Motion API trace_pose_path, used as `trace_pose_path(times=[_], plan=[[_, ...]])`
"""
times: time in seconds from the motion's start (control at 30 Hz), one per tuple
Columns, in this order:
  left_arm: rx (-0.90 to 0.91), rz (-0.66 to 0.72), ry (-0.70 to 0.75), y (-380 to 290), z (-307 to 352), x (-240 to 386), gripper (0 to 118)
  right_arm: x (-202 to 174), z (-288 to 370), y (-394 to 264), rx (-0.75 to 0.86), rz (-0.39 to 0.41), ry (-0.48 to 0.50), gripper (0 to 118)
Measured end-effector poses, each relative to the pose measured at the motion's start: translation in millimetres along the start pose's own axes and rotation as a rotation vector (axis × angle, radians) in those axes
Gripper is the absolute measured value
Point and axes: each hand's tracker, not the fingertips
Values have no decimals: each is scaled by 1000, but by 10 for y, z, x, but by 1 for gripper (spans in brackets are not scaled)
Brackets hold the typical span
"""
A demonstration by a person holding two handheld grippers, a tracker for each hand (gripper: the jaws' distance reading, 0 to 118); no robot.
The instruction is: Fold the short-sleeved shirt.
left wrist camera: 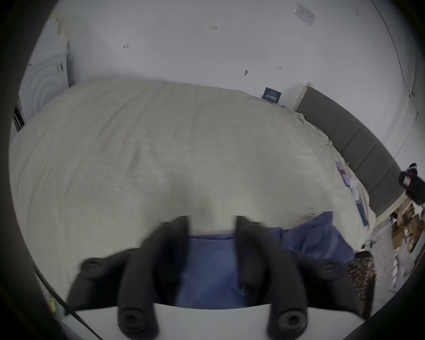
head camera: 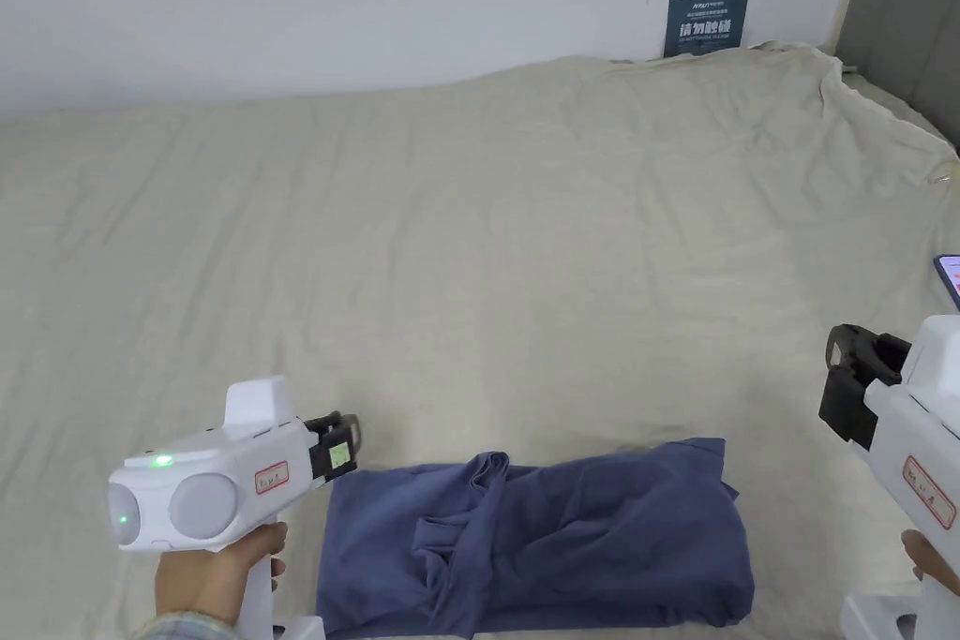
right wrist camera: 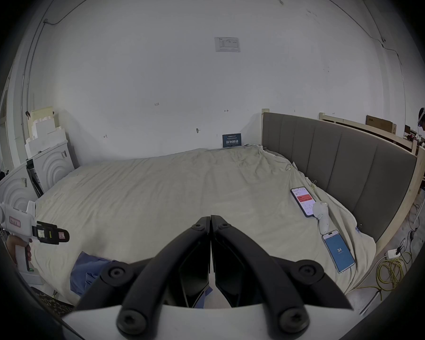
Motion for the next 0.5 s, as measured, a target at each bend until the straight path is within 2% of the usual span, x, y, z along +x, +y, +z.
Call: trace_pose_path(times=[0.1,0.13,0.5], plan=[[24,-77,8,-171,-49,27,0,2,8,-3,-1,-4,-4,0],[11,-102,44,-234,-96,57,0,5,10,-6,-2,-5,-4,0],[-120,-211,12,-878,-499,328,0,82,48,-69,-17,-15,-23,0]])
